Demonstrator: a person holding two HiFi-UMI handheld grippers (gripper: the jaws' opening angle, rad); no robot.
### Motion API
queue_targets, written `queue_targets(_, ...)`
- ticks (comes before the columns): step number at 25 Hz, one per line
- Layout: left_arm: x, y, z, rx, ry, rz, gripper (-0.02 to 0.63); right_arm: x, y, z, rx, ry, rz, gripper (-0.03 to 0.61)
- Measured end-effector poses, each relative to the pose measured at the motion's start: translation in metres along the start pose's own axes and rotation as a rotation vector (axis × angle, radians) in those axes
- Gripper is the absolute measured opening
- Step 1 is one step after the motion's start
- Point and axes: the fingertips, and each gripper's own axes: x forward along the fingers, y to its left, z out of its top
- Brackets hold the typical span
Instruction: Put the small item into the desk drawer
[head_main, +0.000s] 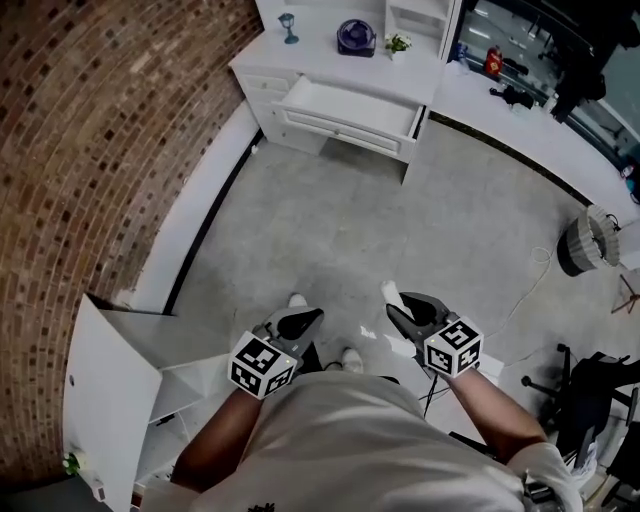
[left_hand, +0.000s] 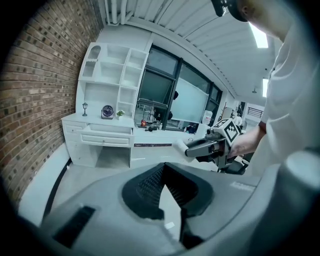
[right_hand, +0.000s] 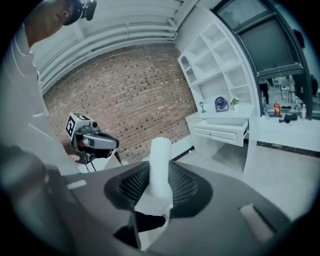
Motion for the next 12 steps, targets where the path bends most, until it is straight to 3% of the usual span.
queue_targets(5, 0.012, 0.044, 0.008, 0.028, 0.006, -0.039, 0.005, 0.031, -0.024, 0.018, 0.038, 0.002, -0.042, 0.132)
queue_targets(12, 0.029, 0.135, 0.047, 0.099, 0.003, -0.133, 0.005, 0.096, -0.059, 0.071, 0.093, -0.025, -0.176, 0.132)
